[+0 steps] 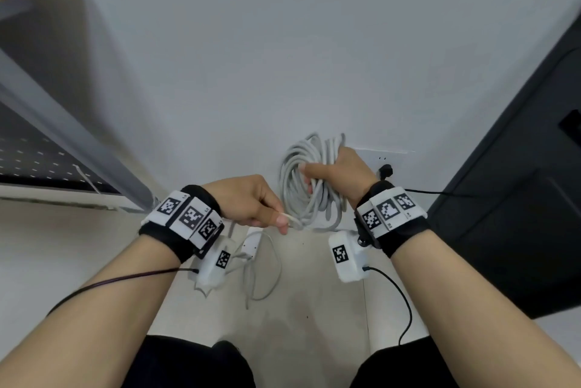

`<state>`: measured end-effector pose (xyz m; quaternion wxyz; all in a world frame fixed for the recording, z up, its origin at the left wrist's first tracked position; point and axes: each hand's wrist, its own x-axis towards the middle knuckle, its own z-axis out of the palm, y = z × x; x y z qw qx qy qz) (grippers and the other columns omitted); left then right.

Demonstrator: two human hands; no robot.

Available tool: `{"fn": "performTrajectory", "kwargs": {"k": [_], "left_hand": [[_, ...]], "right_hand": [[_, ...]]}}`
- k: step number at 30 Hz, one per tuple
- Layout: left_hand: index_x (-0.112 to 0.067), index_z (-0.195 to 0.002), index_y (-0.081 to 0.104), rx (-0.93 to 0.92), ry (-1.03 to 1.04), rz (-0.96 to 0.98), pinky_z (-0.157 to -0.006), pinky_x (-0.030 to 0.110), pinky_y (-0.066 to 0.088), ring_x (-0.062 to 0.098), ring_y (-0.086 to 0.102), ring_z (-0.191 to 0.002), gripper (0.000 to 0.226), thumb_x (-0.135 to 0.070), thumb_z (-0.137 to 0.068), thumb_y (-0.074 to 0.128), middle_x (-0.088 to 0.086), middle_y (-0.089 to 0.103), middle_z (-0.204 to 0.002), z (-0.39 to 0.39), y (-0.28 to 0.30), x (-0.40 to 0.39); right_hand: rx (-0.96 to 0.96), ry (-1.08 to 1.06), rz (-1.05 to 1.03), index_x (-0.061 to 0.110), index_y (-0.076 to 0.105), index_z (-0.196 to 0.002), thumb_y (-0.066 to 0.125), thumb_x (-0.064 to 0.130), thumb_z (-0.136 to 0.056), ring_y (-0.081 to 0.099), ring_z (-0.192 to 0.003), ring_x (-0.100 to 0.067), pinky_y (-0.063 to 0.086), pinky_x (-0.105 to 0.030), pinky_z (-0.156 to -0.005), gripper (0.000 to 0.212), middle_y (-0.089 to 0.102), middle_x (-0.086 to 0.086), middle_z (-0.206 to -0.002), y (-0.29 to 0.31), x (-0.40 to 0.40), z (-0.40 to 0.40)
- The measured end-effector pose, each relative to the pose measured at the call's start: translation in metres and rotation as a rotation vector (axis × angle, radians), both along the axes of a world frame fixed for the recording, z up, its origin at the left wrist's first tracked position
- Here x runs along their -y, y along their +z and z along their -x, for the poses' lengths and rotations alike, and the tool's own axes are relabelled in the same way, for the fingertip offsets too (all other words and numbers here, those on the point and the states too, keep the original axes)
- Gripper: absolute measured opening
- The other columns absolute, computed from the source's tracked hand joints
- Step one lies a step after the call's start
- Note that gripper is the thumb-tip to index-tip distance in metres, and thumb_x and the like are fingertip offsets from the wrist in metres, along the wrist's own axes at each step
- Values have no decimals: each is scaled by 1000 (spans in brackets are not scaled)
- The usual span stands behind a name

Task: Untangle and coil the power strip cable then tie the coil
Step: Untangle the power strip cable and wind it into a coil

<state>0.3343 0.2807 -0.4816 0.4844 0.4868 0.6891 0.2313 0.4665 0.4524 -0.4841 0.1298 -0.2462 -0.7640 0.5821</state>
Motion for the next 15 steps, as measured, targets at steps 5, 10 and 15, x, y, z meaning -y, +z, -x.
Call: {"fn": "performTrajectory", "kwargs": {"k": [5,10,15], "left_hand": [[-30,-75,79,36,36,-184,-50,13,36,2,44,-49,13,-28,-84,70,-17,66,-64,-11,0,-9],[-23,-77,79,40,211,-288,-54,23,41,16,47,-56,9,-17,-83,76,-5,63,-60,-12,-4,-5],[-15,-72,77,36,316,-336,-49,23,41,15,49,-51,14,-8,-83,74,5,63,-58,-8,-2,-6]], "right_hand": [[126,221,-45,2,66,-72,76,43,-82,62,-61,-25,48,-34,-61,43,68,-12,-68,-3,20,2],[104,317,4,-19,60,-101,78,60,-55,63,-96,-53,50,-57,-92,94,59,-45,-104,7,19,-2],[138,374,-87,-2,70,-101,91,40,-59,69,-99,-37,54,-54,-90,62,72,-23,-101,2,14,-1]]}}
